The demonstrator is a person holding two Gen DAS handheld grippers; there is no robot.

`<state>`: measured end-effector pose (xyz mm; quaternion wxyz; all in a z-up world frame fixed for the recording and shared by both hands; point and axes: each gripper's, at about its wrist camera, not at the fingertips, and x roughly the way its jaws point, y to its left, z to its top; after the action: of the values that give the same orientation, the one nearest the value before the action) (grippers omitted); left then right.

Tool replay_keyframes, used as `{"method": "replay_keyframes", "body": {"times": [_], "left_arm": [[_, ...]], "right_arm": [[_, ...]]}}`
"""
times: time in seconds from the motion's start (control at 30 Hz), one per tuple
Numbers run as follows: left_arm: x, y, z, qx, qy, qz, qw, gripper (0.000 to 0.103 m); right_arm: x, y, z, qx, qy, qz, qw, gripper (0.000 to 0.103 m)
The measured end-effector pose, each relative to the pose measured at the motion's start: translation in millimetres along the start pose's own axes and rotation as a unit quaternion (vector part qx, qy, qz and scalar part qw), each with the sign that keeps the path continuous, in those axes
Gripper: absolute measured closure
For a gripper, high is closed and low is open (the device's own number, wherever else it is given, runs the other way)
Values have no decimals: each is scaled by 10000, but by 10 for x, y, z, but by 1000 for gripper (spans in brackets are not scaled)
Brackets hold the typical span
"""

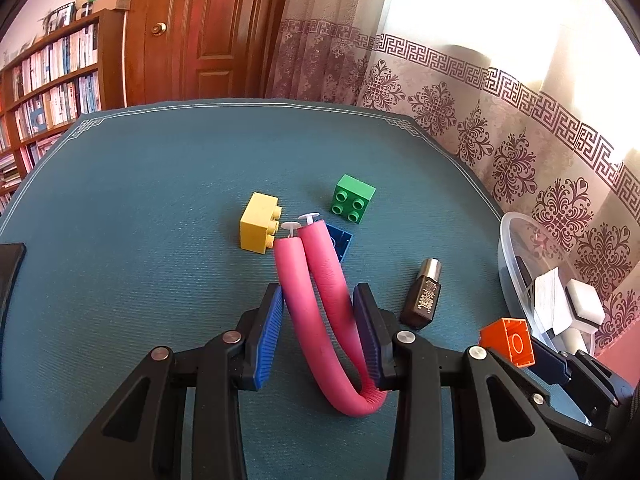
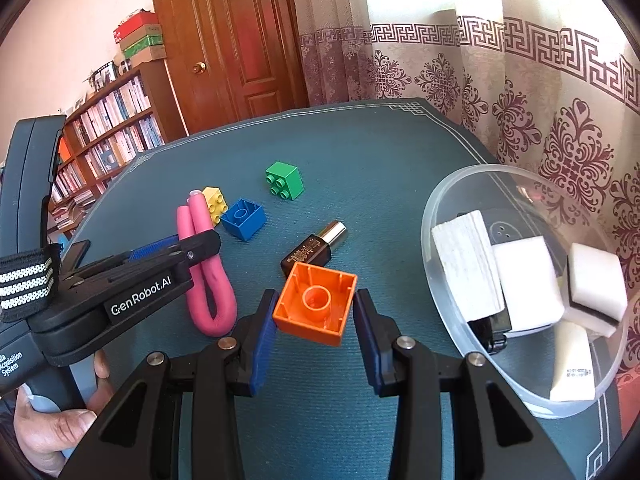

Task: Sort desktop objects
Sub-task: 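Carry the orange brick over the clear bowl with the right gripper while the left gripper lifts the pink tube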

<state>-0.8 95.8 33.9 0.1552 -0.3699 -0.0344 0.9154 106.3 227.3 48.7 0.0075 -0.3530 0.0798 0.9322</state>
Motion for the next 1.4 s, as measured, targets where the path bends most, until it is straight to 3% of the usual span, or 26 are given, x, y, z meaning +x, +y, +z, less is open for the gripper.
{"method": "replay_keyframes", "body": {"times": [1.1, 1.4], "left_arm": [[-188, -593, -36, 505, -13, -413, 9979, 63], [-108, -420, -77, 119, 265, -281, 9992, 63]], "right_arm": [[-569, -805, -140, 783, -422, -639, 9940, 61], [-601, -920, -183, 918, -442, -617, 9929, 61]]}}
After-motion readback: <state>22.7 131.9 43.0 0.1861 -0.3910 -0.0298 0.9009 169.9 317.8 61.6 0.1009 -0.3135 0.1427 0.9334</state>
